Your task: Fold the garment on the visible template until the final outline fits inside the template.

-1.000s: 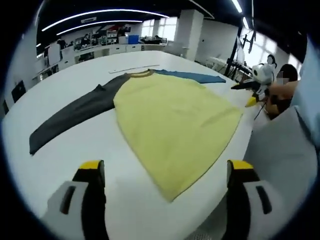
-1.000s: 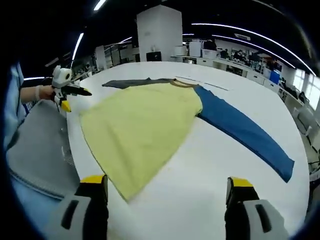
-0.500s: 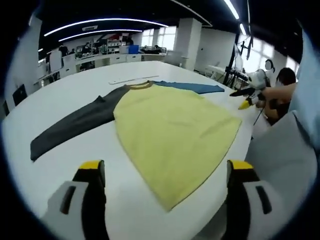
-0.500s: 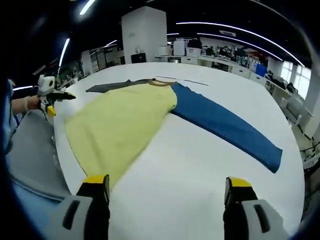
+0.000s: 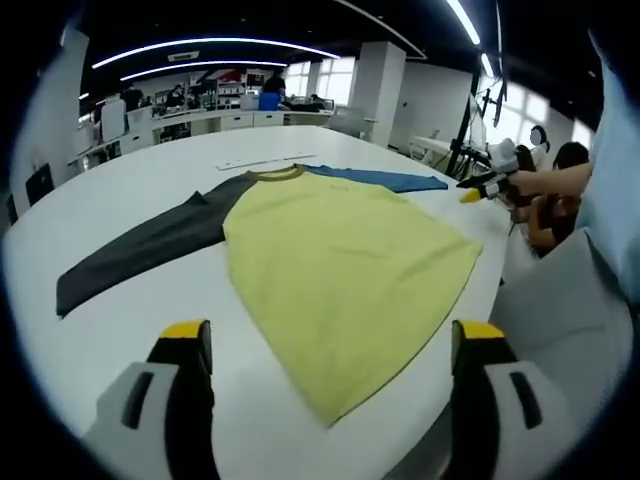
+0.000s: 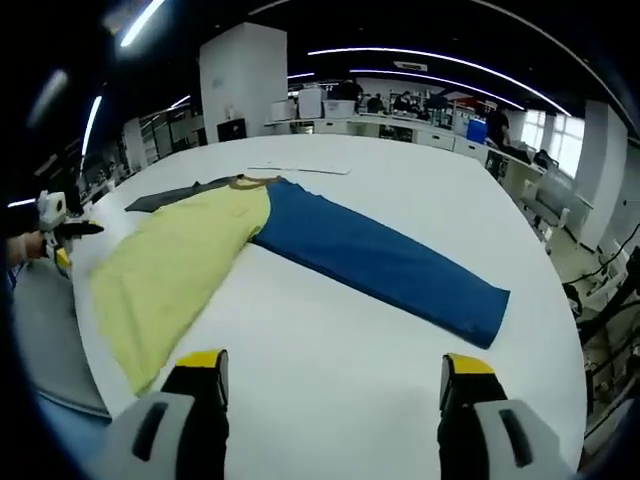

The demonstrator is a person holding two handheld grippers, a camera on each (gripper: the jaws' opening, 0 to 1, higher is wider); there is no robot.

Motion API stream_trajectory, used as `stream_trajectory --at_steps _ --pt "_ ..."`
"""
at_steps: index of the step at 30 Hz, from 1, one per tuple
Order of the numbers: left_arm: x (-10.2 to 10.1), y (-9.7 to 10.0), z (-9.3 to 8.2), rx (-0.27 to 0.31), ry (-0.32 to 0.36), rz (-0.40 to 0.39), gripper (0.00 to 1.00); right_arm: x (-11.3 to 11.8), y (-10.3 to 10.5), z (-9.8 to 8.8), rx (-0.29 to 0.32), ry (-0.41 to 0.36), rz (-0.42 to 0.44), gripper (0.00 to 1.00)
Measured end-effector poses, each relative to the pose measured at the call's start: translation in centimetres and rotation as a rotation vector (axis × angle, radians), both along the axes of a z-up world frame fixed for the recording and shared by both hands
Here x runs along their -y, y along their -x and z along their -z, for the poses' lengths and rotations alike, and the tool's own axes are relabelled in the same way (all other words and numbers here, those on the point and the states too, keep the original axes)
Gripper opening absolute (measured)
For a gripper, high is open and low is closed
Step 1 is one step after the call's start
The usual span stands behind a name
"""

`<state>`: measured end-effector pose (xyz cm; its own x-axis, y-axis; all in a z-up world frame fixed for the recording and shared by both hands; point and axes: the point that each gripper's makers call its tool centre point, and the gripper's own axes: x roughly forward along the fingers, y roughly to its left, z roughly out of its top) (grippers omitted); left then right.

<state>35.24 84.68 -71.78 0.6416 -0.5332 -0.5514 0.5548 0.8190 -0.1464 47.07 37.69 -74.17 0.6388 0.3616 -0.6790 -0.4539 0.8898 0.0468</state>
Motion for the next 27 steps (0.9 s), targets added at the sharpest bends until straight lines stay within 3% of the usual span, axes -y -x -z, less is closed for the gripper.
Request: stream_trajectory --at_steps 4,7,11,16,18,27 --pt "-0.4 0.1 -0.1 0.003 0.004 -0.016 0.96 2.2 -1.2 0.2 -0.021 -0.003 0.074 0.75" --pt "-0.5 0.4 0.0 -0.002 0.005 -0.021 0.95 3.5 -2.3 -0.2 -0.02 -0.047 0.155 0.67" --pt "-0.5 0.8 0.2 -0.009 0.006 -0.028 0.94 5.4 -3.3 0.0 -0.035 0.0 0.175 0.61" --pt "-0.5 1.1 0.0 -0.008 0.01 -0.035 0.93 6.8 -4.8 -0.5 -0.014 -0.029 0.272 0.49" --pt "-0.6 1.3 -0.1 -0.008 0.011 -0.039 0.93 7.9 -4.9 -0.1 -0.036 -0.015 0.332 0.45" --pt "-1.8 2.1 -0.1 -0.018 0.007 -0.073 0.92 9.4 -5.2 -0.1 -0.043 -0.055 0.403 0.32"
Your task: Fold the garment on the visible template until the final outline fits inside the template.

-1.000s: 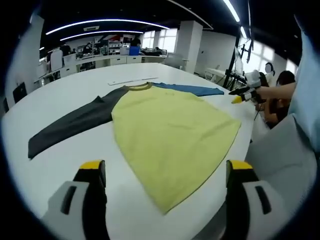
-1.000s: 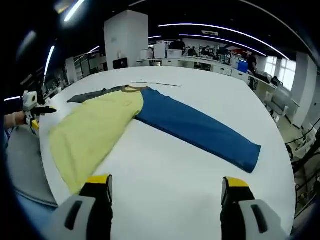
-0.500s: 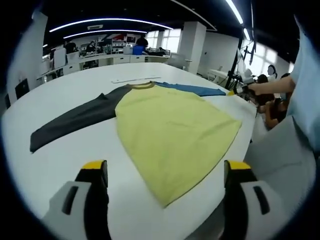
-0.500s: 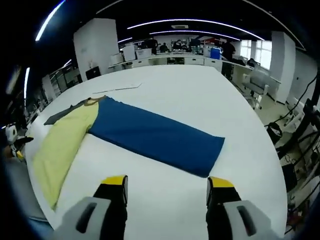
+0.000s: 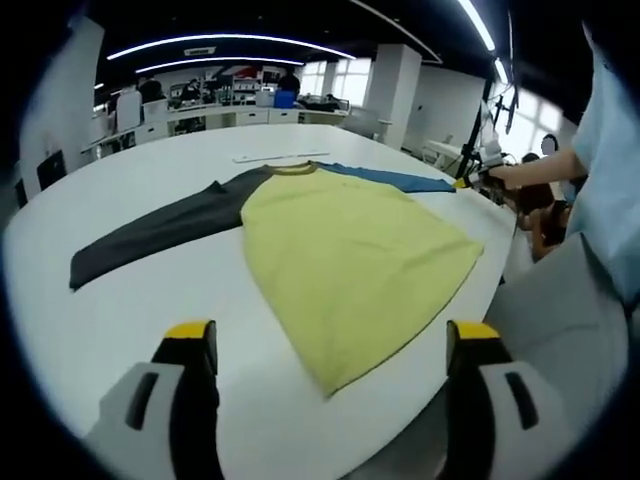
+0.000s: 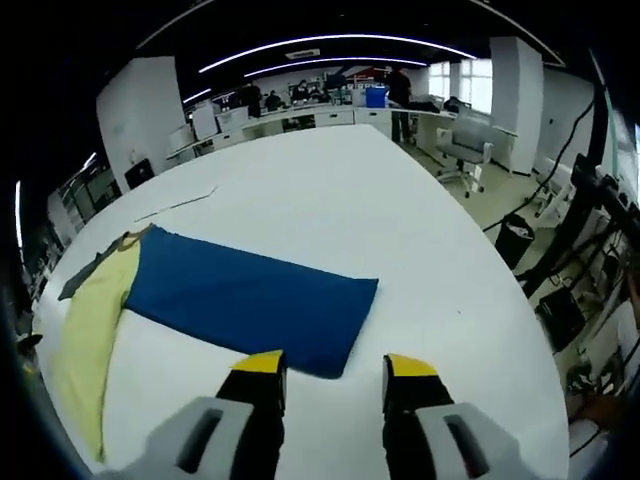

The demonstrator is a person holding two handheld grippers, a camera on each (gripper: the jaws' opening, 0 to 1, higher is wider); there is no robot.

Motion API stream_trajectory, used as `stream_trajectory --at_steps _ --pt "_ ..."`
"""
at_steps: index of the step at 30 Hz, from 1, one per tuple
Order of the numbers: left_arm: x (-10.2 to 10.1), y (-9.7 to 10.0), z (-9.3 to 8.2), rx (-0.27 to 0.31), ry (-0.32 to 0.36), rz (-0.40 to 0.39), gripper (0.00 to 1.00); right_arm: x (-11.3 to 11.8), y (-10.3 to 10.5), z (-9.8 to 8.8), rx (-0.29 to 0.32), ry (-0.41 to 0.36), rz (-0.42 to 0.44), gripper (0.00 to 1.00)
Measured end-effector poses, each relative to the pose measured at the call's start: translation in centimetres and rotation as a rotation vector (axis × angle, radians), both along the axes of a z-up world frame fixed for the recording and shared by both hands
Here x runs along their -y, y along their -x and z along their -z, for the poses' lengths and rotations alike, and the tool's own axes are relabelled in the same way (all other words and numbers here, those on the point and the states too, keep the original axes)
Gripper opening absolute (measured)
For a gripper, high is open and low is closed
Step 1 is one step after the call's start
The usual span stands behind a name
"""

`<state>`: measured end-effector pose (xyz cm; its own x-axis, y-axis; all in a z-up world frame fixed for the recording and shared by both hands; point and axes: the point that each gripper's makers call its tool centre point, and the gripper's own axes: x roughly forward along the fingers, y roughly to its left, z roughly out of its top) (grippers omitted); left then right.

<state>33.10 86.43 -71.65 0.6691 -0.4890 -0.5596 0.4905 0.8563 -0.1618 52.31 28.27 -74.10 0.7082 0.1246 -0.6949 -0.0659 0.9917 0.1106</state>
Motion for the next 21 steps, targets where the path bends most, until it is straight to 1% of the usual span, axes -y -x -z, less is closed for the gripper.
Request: stream_trajectory --at_steps 3,7,9,10,12,15,16,17,21 --pt "-0.1 0.1 0.1 -0.004 -0.002 -0.004 0.92 0.2 -0.2 0.1 -0.004 -0.008 0.011 0.26" --pt "-0.1 0.1 0.1 -0.006 -0.001 -0.005 0.91 0.0 -0.5 0.5 -0.018 -0.012 0.012 0.23" --pt "-0.1 0.1 0.1 -0.006 0.002 -0.007 0.91 -0.5 -0.4 0.7 -0.026 -0.01 -0.014 0.15" --pt "-0.1 0.2 0.1 -0.01 0.008 -0.011 0.91 -0.6 -0.4 0.8 -0.029 -0.002 -0.015 0.14" --pt "-0.1 0.2 0.1 -0.012 0.011 -0.016 0.92 -0.5 -0.5 0.9 -0.031 0.012 -0.013 0.14" --pt "-0.1 0.3 0.1 -0.011 0.014 -0.014 0.91 -0.6 -0.6 1.3 -0.045 0.007 -0.009 0.15" --pt "-0.1 0.3 0.1 -0.012 0.012 -0.015 0.91 -0.6 -0.7 1.3 -0.035 0.025 -0.014 0.14" --pt "-0.2 0.3 0.1 -0.013 0.012 -0.019 0.91 -0.6 -0.7 1.4 -0.045 0.024 -0.009 0.14" --pt "-0.2 0.4 0.3 -0.015 0.016 -0.024 0.91 -0.4 -0.7 1.3 -0.046 0.043 -0.01 0.1"
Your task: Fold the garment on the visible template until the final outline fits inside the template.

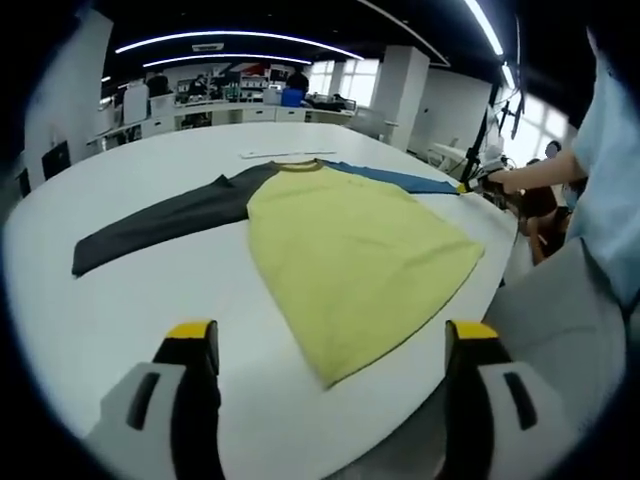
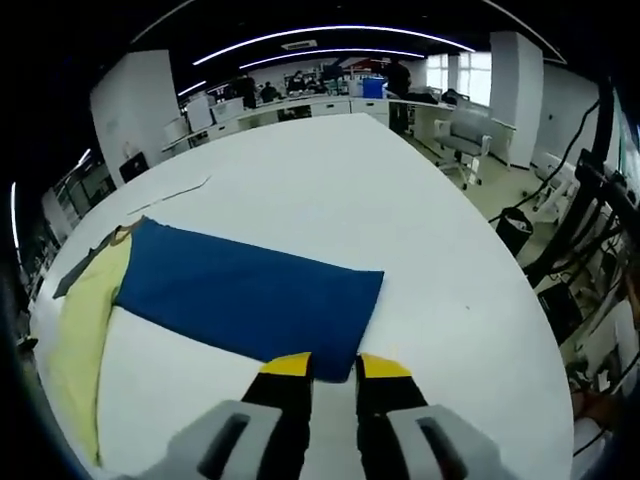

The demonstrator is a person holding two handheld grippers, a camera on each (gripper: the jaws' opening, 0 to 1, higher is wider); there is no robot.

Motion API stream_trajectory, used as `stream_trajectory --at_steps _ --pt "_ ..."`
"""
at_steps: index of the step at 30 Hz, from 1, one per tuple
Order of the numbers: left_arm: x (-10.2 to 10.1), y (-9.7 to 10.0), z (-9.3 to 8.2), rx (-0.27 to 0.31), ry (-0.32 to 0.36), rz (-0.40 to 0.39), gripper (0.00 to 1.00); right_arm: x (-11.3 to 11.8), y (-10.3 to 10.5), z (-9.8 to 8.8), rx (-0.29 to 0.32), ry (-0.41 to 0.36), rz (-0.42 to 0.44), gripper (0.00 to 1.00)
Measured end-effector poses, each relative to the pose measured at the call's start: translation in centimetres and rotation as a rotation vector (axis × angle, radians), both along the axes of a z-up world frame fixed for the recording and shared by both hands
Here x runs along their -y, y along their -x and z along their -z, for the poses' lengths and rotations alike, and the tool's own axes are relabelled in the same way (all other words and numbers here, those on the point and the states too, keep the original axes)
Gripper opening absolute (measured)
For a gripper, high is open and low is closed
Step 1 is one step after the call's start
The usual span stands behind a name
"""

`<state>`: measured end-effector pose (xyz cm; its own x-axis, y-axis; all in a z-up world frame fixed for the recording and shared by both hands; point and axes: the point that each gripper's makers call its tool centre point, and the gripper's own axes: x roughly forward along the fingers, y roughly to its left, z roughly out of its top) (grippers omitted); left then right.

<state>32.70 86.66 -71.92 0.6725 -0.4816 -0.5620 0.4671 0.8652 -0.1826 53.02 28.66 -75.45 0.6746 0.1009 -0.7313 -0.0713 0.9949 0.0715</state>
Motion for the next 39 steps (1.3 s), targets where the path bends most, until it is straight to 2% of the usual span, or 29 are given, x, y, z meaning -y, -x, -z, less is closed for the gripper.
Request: stream_trajectory --at_steps 7,16,18,22,26,29,34,39 --pt "0.1 -0.1 0.0 0.005 0.003 0.005 0.9 -0.2 -0.1 0.0 -0.004 0.009 -0.001 0.0" --pt "0.5 0.0 -0.4 0.013 0.019 0.021 0.91 -0.3 -0.6 -2.3 0.06 -0.015 0.005 0.0" --pt "0.5 -0.1 -0.6 0.02 0.018 0.029 0.9 -1.1 -0.8 -3.0 0.081 -0.082 0.018 0.0" --pt "0.7 -0.3 -0.8 0.028 0.017 0.041 0.9 -2.2 -1.4 -4.7 0.126 -0.121 0.018 0.0" --pt "0.9 -0.5 -0.9 0.033 0.021 0.049 0.9 -4.7 -2.5 -6.5 0.165 -0.224 0.009 0.0" --pt "1.1 -0.4 -0.8 0.035 0.025 0.055 0.9 -7.0 -3.2 -7.7 0.188 -0.255 -0.035 0.0" --pt "1.0 -0.4 -0.9 0.046 0.025 0.052 0.89 -12.7 -4.3 -9.6 0.207 -0.371 -0.122 0.0" --pt "0.8 -0.5 -1.2 0.055 0.035 0.04 0.9 -17.8 -5.1 -10.1 0.208 -0.419 -0.215 0.0"
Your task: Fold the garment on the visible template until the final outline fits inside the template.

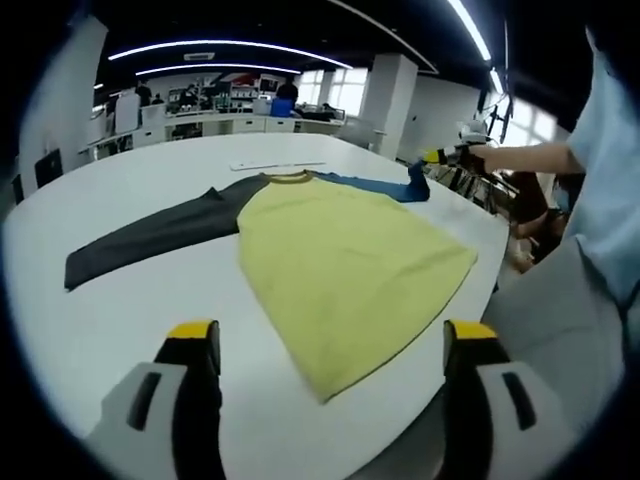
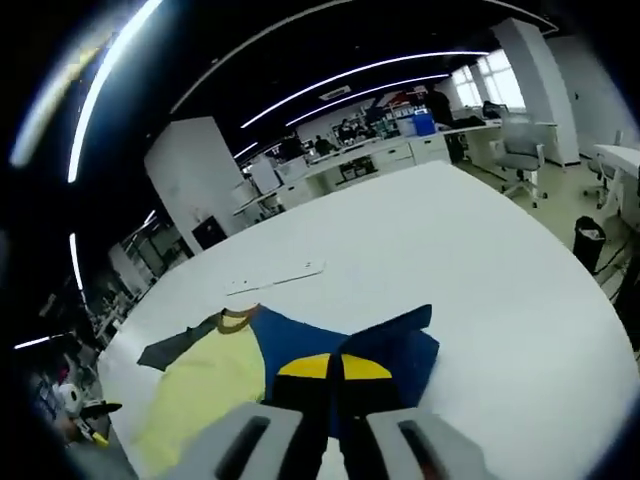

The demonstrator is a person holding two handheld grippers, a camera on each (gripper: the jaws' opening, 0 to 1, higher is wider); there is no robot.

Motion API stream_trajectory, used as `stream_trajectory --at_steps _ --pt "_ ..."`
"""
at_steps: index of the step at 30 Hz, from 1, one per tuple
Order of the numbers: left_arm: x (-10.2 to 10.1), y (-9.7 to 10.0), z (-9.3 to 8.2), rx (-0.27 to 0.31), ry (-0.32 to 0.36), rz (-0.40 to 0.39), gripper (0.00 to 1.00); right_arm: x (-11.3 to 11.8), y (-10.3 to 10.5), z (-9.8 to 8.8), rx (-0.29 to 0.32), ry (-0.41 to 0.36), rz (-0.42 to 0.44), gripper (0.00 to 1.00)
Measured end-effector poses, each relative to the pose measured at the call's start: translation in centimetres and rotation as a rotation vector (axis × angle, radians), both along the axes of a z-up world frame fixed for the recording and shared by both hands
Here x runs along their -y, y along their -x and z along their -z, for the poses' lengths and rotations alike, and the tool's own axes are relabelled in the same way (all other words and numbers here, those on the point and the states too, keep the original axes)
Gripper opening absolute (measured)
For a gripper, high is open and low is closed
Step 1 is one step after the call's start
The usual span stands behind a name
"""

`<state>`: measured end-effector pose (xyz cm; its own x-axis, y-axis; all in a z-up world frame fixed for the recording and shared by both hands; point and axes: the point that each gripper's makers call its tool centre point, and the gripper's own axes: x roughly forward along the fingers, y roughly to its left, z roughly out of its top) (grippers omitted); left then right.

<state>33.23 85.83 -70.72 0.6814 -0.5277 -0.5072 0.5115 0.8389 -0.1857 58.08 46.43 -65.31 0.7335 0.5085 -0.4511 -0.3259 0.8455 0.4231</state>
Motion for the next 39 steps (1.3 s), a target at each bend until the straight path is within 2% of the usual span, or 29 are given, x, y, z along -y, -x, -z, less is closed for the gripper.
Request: stream_trajectory --at_steps 15,19,25,30,34,39 --pt "-0.4 -0.3 0.0 0.017 0.004 -0.008 0.89 -10.0 -2.7 -0.9 0.028 -0.111 -0.194 0.0" --pt "-0.4 -0.3 -0.1 0.02 0.01 -0.01 0.89 -12.7 -2.8 -0.6 0.024 -0.115 -0.241 0.0" --pt "-0.4 -0.3 0.0 0.025 -0.007 -0.007 0.92 -16.2 -2.9 -0.5 0.009 -0.169 -0.273 0.0" --pt "-0.8 -0.6 -0.3 0.055 -0.037 -0.014 0.97 -18.8 -3.0 -1.3 0.02 -0.202 -0.302 0.0" --pt "-0.9 -0.9 -0.8 0.074 -0.016 -0.026 0.98 -21.0 -3.0 -2.1 0.026 -0.225 -0.339 0.0" --pt "-0.8 -0.7 -0.6 0.061 -0.015 -0.018 0.98 -23.5 -2.8 -2.9 0.04 -0.236 -0.385 0.0"
